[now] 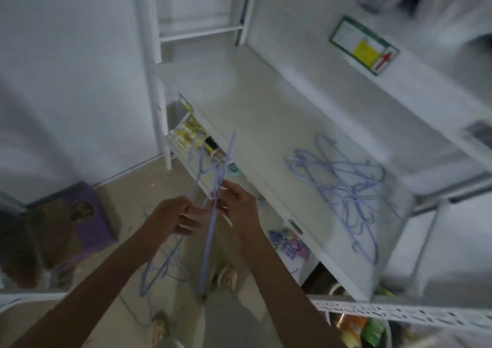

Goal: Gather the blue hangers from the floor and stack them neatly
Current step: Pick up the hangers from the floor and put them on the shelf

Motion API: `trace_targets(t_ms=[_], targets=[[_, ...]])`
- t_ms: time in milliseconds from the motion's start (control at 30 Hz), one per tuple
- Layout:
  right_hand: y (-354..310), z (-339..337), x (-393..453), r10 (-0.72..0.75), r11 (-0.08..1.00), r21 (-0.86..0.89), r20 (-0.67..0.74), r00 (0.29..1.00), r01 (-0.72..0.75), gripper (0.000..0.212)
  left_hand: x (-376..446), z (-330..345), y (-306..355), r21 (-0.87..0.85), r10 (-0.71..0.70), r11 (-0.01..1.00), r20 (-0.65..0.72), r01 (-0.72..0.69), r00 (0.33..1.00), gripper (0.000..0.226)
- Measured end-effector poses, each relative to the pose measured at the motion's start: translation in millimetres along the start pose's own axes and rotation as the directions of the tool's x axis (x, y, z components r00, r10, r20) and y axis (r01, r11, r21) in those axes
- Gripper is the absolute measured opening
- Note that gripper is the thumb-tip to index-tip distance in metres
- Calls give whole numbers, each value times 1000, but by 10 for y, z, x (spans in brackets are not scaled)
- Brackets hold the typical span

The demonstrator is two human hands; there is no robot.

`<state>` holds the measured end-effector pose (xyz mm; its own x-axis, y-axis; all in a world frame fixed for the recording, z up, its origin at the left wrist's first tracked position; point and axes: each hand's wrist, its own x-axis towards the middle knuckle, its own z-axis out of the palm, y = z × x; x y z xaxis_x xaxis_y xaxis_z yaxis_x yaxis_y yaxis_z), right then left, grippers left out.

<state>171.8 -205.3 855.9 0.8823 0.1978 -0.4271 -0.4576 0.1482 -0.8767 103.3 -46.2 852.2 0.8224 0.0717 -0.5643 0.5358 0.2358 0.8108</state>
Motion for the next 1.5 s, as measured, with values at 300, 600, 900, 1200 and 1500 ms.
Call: trace_targets(t_ms=[300, 600, 900, 1200, 1500], targets=[[-750, -1286, -158, -258, 952, -251, -350, 901, 175, 23, 84, 1069, 382, 216, 194, 957, 19, -193, 981, 38], [-875, -2939, 139, 23, 892, 414, -441, 897, 181, 28, 744, 2437, 346, 582, 549, 666, 42, -467, 834, 39], [-872, -3666, 547, 173, 689, 688, -461, 870, 228, 25, 1628, 3603, 456, 894, 572, 234, 192, -383, 797, 29], [-1042, -3741, 582, 159, 977, 65, -853, 497, -201, 21, 2124, 3414, 415, 319, 192, 922, 119, -221, 974, 22], [-33, -1189, 447, -507, 696, -660, -170, 845, 284, 59, 1362, 1209, -625, 457, 397, 875, -488, -160, 777, 37]])
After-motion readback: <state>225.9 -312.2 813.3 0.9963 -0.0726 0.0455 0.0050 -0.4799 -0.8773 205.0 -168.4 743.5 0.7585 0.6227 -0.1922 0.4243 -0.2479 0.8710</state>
